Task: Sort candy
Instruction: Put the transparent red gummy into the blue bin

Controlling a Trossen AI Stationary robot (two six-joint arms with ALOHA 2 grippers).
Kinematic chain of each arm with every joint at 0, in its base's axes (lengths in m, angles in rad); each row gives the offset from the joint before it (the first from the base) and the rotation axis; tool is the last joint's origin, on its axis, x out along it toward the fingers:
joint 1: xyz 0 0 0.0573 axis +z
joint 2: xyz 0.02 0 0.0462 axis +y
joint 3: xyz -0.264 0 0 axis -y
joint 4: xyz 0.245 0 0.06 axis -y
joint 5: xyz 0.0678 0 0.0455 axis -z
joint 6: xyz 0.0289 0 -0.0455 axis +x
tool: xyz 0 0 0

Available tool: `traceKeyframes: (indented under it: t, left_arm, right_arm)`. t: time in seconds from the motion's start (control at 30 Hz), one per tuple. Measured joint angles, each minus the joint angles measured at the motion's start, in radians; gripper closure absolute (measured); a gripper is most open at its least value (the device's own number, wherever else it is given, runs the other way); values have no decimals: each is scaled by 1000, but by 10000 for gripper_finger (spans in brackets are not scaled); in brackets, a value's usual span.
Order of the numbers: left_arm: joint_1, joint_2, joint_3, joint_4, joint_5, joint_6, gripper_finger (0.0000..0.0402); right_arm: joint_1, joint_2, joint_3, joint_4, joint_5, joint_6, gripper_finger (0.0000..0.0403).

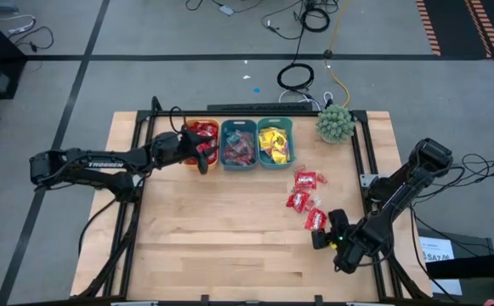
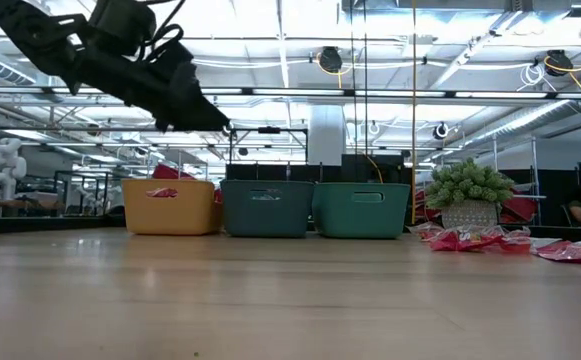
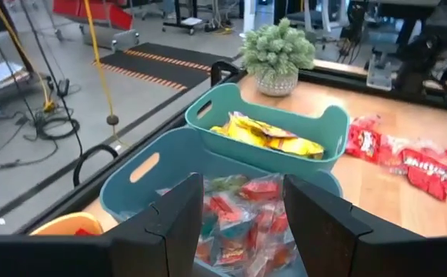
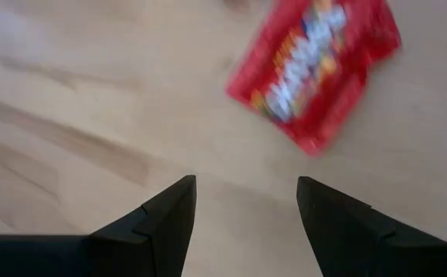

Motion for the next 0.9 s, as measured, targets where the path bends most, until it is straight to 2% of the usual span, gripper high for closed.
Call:
traceKeyframes:
  t: [0.1,0.2,0.43,0.5,0.7,0.9]
  left_arm:
    - [-12,0,0,-8,0,48,212]
    - [-19,0,0,-11,7,72,212]
    - [-20,0,0,-11,48,65,212]
    - [-19,0,0,-11,48,65,212]
    - [-19,0,0,-11,48,64,212]
    - [-19,0,0,-11,48,64,212]
  right_arm:
    - [-39,-17,0,-4,82,-44,186]
    - [-88,-40,0,-4,157,-196,186]
    - [-247,-63,0,-23,165,-486,186]
    - [-302,-63,0,-50,130,-538,186]
    - [-466,-63,0,-131,-134,-630,186]
    - [-577,-63,0,-132,-176,-799,186]
